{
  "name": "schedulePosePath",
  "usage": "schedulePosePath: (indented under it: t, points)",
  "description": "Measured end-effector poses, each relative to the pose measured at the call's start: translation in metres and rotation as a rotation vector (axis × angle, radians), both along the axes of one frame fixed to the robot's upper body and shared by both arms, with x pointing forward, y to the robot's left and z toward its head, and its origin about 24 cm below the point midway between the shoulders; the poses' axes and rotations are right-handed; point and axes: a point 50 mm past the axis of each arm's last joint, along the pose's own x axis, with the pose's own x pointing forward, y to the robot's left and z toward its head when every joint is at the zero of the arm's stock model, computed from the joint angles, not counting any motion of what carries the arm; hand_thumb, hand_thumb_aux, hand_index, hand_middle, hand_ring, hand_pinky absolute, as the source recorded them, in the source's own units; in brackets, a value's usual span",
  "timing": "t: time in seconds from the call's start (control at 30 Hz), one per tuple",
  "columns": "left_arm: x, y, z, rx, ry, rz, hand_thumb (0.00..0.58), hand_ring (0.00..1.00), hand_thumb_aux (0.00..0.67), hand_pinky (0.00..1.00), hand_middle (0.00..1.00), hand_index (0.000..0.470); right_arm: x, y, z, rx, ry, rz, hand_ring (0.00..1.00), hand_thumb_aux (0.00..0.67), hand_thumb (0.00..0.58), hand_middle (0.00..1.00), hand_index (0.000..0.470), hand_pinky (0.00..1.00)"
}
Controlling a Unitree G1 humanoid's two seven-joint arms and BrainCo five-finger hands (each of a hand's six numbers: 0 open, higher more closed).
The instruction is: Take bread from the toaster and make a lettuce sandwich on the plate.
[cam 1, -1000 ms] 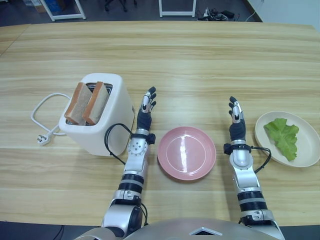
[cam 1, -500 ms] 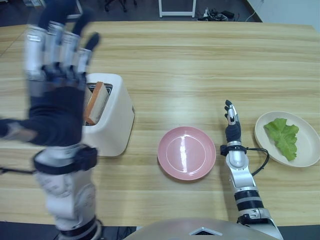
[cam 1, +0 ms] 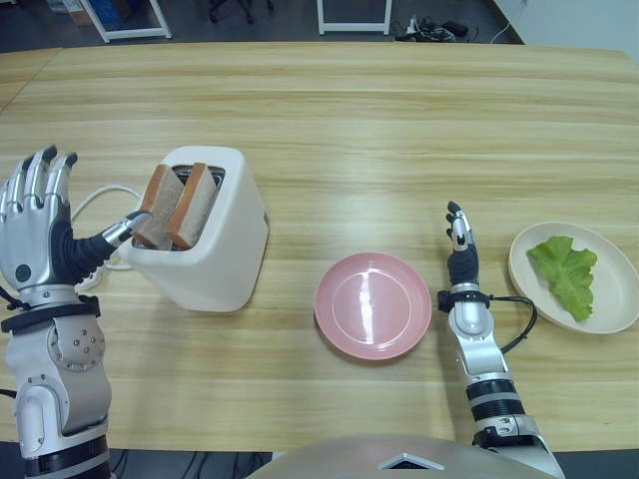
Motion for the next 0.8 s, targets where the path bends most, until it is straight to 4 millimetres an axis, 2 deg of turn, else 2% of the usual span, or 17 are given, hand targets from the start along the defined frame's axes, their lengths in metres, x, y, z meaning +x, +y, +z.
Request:
schedulePosePath:
  t: [0.2, 0.43, 0.8]
  points:
    - [0.000, 0.013, -0.010, 0.043, 0.067, 0.116, 0.000, 0.00, 0.000, 0.00, 0.00, 0.000, 0.000, -0.002, 0.000, -0.007, 0.001, -0.001, 0.00, 0.000, 0.000, 0.00, 0.000, 0.00]
    - [0.005, 0.006, -0.017, 0.044, 0.092, 0.096, 0.000, 0.00, 0.000, 0.00, 0.00, 0.000, -0.001, -0.003, -0.001, -0.010, 0.006, -0.002, 0.00, 0.000, 0.000, 0.00, 0.000, 0.00]
    - [0.006, 0.001, -0.017, 0.072, 0.062, 0.074, 0.000, 0.00, 0.000, 0.00, 0.00, 0.000, -0.002, -0.003, -0.004, -0.011, 0.019, -0.002, 0.00, 0.000, 0.000, 0.00, 0.000, 0.00]
